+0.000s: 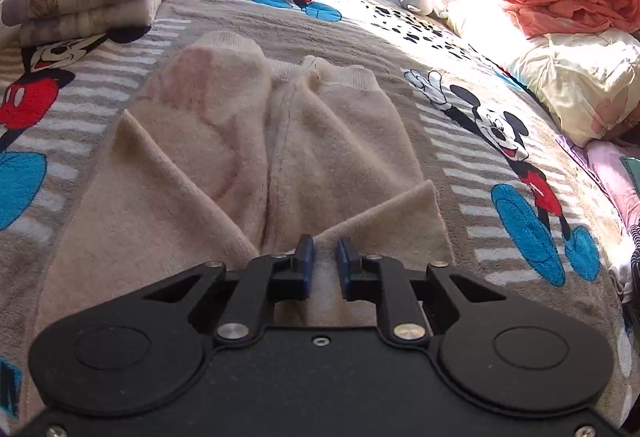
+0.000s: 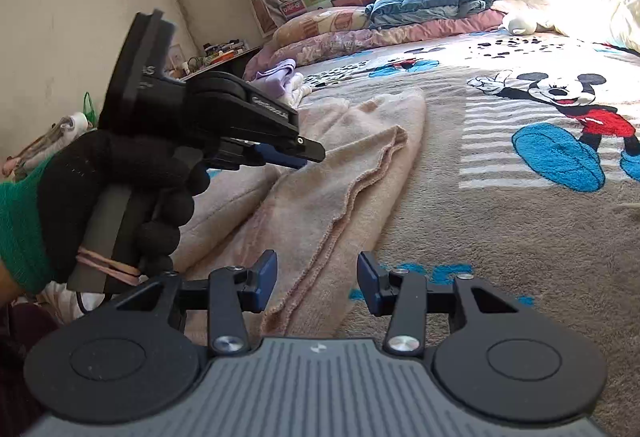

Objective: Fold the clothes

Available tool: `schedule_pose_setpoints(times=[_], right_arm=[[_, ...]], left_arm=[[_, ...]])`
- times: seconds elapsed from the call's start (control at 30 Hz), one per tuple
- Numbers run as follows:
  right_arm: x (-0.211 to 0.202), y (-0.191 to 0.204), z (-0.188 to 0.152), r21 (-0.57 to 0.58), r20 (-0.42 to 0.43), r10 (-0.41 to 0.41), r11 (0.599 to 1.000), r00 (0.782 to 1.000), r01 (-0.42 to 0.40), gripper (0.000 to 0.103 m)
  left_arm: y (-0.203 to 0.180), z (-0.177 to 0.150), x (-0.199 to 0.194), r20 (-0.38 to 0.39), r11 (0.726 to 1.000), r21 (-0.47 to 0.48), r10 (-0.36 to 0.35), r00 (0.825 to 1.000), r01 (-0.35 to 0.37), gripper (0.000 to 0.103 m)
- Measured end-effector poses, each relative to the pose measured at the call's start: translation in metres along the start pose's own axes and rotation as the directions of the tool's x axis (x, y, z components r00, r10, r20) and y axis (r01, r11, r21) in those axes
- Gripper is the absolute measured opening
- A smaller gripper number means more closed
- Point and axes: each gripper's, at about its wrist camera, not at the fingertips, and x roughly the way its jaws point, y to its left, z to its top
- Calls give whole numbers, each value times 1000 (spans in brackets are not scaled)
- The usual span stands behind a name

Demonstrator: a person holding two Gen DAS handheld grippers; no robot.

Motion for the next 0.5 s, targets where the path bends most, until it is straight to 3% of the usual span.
schedule_pose_setpoints(times=[0.1, 0.2, 0.27, 0.37, 0.5], right_arm=[[6, 15, -8, -77, -37, -48, 996, 998, 45, 45], [-6, 31, -11, -155, 9, -77, 985, 997, 77, 46], [-12, 44, -14, -226, 35, -80, 970, 996, 86, 46], [-2, 52, -26, -289, -17, -119, 951, 993, 109, 45], [-20, 51, -22, -256, 11, -102, 961, 995, 101, 44]], left_arm=[[-1, 2, -16, 26, 999, -16, -33, 999, 33, 15], [-4, -1, -22, 54, 999, 6, -39, 998, 39, 15], [-4, -5, -5, 1, 1000, 30, 0, 1000, 0, 16], [-2, -4, -7, 8, 999, 45, -13, 1000, 12, 16], [1, -4, -51, 90, 995, 75, -66, 994, 59, 24]])
